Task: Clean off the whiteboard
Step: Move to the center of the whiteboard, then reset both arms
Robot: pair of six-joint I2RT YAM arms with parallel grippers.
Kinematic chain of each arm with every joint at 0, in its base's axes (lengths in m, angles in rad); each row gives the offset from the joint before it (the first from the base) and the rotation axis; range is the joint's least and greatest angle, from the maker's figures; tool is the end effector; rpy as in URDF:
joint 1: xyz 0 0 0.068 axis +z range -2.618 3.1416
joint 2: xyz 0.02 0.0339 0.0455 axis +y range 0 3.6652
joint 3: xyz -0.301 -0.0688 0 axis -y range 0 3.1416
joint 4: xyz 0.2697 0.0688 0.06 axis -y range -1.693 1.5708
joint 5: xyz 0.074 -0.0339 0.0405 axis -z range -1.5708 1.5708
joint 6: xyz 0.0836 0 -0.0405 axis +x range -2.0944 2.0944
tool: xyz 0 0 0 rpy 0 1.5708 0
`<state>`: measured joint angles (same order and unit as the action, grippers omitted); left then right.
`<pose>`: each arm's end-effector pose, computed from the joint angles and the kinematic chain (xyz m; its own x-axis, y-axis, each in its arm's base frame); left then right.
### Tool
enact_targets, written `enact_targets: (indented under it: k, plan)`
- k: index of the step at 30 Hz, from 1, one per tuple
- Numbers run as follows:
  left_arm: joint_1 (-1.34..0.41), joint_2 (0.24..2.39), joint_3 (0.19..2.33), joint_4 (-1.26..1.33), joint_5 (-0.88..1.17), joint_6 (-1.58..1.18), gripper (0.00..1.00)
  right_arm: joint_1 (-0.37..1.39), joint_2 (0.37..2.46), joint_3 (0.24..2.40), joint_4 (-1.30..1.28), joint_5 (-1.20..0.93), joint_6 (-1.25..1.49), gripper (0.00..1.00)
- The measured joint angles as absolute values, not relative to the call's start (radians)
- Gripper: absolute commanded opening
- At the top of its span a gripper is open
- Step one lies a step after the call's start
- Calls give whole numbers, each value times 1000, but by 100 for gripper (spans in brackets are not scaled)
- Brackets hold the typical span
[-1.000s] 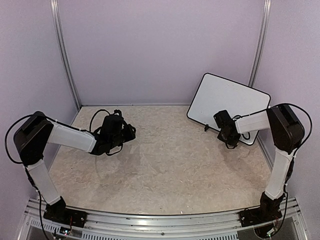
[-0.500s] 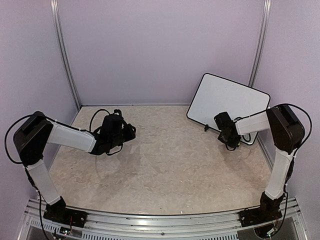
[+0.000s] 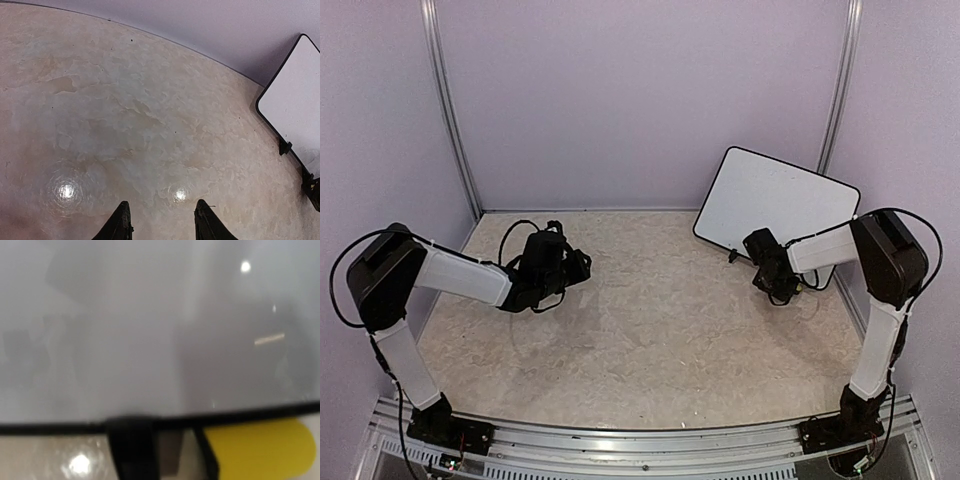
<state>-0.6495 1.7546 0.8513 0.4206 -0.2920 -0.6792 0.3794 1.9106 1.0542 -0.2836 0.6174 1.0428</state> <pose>0.3535 -0.2382 0.1632 -0.5239 -0.3575 -0.7731 0.0604 0.8897 -0.4524 0.3911 0.1038 0.1037 -0.4921 0.5621 -0.6648 0.6901 0.7174 0.0957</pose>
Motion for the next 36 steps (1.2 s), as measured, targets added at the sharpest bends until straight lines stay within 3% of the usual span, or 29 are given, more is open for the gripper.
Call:
enact_targets:
  k: [12, 16, 20, 21, 24, 31, 36]
  plan:
    - [-649, 1714, 830, 421, -292, -675, 46, 496, 1848, 1018, -350, 626, 1096, 54]
    - [-649, 1692, 814, 421, -293, -672, 58, 558, 1789, 998, -356, 632, 1093, 64]
    - [-654, 1666, 793, 418, -296, -665, 76, 617, 1757, 996, -344, 635, 1060, 97]
    - [-657, 1655, 786, 415, -298, -660, 80, 631, 1752, 994, -339, 636, 1044, 99]
    - [-676, 1610, 766, 397, -315, -643, 98, 699, 1723, 978, -294, 641, 950, 100]
    - [-728, 1422, 724, 320, -330, -612, 99, 861, 1612, 964, -171, 629, 653, 100]
    - [-782, 1253, 680, 264, -335, -576, 99, 927, 1430, 872, -24, 508, 445, 100]
